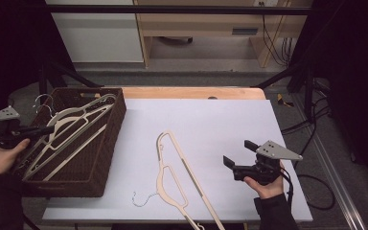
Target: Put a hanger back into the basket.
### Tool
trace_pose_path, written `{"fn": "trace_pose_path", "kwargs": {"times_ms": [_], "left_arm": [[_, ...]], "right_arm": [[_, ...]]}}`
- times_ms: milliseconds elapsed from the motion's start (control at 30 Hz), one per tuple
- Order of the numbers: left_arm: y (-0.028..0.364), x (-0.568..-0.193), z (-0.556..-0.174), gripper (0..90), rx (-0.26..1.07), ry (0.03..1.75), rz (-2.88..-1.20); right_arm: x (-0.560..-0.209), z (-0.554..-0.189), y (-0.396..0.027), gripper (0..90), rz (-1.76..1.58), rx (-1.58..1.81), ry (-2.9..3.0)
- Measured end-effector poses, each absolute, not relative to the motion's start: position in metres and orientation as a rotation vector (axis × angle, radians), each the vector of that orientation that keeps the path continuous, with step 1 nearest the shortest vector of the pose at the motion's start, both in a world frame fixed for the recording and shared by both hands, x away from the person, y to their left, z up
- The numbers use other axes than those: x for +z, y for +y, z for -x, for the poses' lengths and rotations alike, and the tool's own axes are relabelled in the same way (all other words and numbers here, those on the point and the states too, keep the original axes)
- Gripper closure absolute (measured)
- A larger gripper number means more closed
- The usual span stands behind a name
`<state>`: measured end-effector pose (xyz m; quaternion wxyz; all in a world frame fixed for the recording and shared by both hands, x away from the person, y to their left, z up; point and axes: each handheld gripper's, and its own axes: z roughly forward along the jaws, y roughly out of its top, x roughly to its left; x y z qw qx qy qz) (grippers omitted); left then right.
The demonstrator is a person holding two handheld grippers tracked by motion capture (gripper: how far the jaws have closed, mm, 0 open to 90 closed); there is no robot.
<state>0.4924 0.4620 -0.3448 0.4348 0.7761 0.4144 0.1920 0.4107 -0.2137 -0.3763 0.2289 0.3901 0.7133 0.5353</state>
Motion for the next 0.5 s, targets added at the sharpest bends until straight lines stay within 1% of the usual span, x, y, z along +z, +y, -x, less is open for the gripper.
{"fn": "trace_pose_path", "kwargs": {"times_ms": [233, 333, 500], "left_arm": [[0.447, -0.368, -0.500, 85.6, 0.409, 1.106, -1.980], [0.447, -0.378, -0.502, 85.0, 0.385, 1.170, -1.995], [0.446, -0.378, -0.502, 81.0, 0.446, 1.288, -1.988]], "right_arm": [[-0.377, -0.411, -0.213, 7.1, -1.074, 1.476, 1.964], [-0.377, -0.411, -0.212, 7.1, -1.071, 1.477, 1.968], [-0.377, -0.411, -0.211, 7.2, -1.060, 1.473, 1.975]]}}
